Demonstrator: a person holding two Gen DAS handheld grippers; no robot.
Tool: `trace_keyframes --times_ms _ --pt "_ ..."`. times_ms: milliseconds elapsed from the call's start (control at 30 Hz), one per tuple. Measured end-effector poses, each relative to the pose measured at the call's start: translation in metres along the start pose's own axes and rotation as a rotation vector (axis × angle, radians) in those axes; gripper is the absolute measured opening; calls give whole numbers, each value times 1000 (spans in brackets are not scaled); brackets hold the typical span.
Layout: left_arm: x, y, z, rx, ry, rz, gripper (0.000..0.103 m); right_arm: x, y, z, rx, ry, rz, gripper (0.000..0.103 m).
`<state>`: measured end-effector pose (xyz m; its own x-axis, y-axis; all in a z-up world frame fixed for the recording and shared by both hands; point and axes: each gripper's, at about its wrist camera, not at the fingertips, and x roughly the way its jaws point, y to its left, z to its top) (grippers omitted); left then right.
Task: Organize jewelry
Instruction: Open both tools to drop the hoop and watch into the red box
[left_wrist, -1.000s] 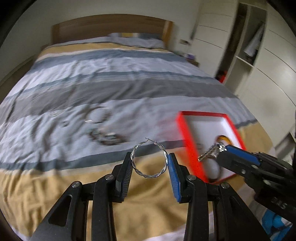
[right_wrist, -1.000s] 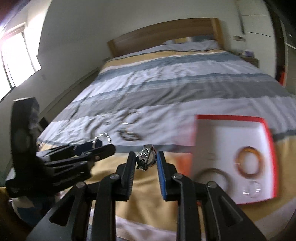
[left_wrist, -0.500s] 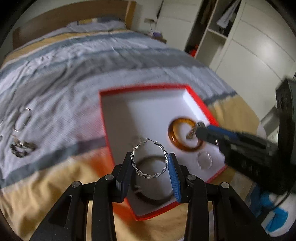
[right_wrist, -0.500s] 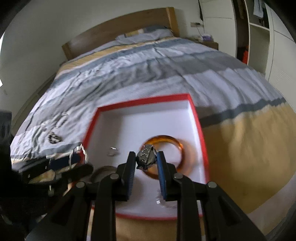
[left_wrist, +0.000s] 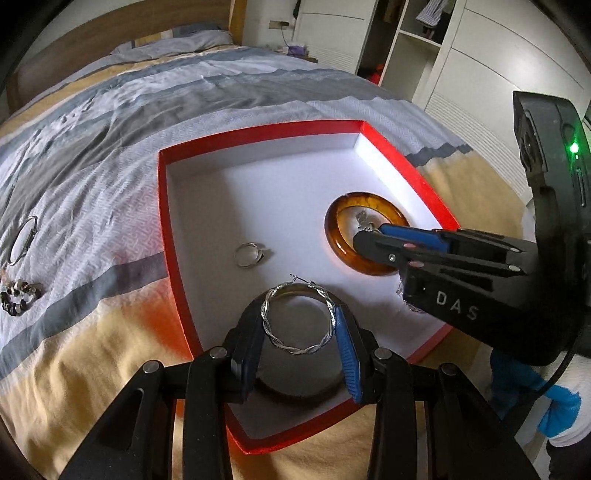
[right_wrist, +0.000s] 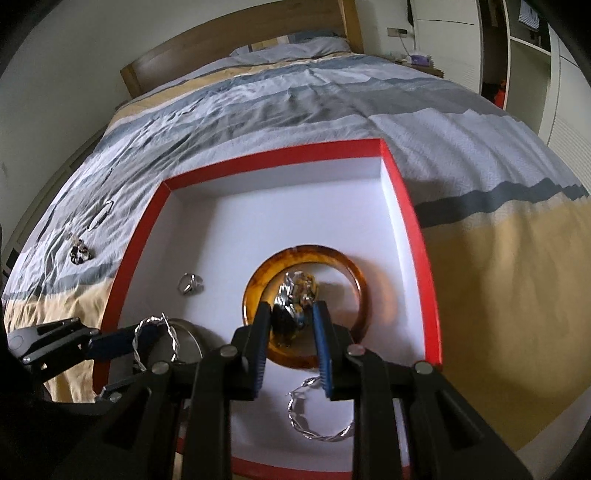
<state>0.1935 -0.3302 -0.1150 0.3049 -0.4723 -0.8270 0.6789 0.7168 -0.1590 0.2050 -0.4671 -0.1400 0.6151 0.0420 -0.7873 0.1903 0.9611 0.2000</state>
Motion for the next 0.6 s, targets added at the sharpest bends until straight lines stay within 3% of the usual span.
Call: trace_keyframes --times_ms 600 --pt "-17 1 -6 -29 1 -8 45 -43 -6 -5 12 -29 -48 23"
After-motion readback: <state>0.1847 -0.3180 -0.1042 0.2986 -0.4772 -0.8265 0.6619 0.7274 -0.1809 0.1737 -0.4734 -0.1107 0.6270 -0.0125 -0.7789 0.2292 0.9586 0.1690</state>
